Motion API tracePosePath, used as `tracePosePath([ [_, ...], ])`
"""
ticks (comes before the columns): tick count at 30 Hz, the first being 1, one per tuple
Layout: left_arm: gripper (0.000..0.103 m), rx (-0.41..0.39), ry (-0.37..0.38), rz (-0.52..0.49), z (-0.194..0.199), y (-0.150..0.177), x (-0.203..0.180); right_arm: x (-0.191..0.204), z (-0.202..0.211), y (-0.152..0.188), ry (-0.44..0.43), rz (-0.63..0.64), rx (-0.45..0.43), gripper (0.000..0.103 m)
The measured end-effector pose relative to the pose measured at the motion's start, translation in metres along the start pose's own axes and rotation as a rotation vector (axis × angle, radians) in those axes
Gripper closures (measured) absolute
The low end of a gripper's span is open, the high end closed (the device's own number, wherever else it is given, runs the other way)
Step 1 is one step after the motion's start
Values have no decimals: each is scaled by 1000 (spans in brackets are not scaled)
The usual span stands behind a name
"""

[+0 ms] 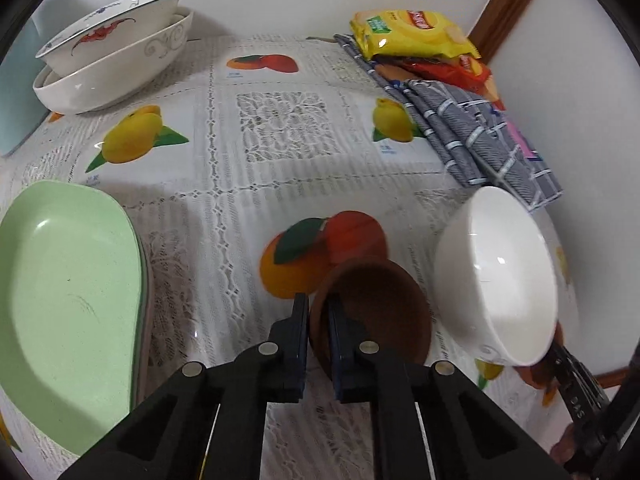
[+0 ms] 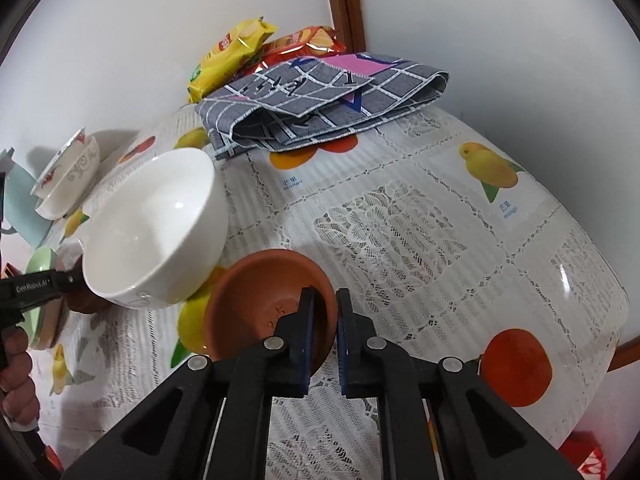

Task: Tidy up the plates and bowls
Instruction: 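Close the left gripper on its brown bowl rim while the right gripper grips another, then carry the right gripper's brown bowl over the white bowl while the left gripper holds its own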

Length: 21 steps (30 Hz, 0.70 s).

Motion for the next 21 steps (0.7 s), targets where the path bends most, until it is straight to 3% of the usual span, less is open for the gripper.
tracePosePath([
  [21,94,-53,53,-7,40,11,-1,-7,41,-2,24,-66,-63,94],
])
Point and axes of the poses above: each gripper's, at about its wrist camera, not at the fingertips, and z roughly against the way its jaws point, x to its left, y to its underside, the point moved 2 cm from there along -z, roughly the way its jaws point, and after that the axes turned 1 degree about z, right-handed, at the moved point
